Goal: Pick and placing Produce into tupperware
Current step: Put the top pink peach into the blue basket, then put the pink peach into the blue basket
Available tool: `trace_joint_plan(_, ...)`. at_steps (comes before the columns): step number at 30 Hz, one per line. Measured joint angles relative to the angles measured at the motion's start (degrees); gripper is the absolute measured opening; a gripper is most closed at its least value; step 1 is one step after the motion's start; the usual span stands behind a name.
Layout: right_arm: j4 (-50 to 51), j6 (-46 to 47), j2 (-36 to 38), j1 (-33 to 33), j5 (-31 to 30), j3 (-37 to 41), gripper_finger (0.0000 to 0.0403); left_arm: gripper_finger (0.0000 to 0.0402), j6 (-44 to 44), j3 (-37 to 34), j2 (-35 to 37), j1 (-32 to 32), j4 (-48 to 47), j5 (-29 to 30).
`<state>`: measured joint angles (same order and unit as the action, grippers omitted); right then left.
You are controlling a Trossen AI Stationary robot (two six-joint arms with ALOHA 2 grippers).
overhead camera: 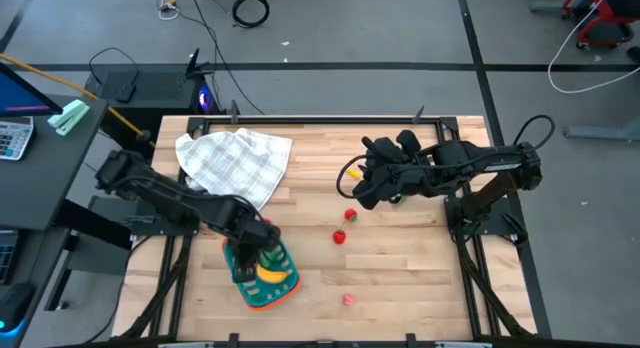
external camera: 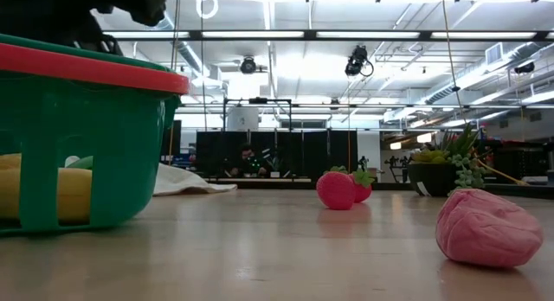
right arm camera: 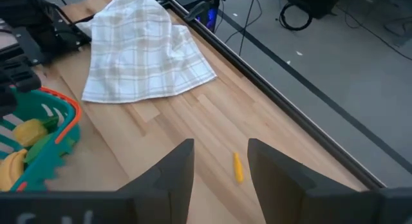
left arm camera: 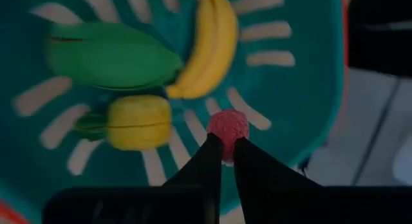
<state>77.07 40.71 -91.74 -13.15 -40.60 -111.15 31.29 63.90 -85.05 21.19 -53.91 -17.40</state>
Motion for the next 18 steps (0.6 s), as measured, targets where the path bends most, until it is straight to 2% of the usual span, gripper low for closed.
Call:
trace_joint_plan(4,0.0,0.0,0.0,-0.2,0.1,0.0,0.0155,0.0063,-3.7,0.0,-0.3,1.3,-0.7,-3.0)
trace_joint_plan(13,0.0,-1.4,0.0,-0.1,0.2,0.0,0.0155,0.0144,-3.4,0.0,-0.4,3.1,-0.4,-3.1)
trace_joint_plan(18,0.0,-1.3,0.0,-0.1,1.0,0.0,0.0155,0.0175,-3.7,0.0,-0.4,2.5,-0.4,-3.0)
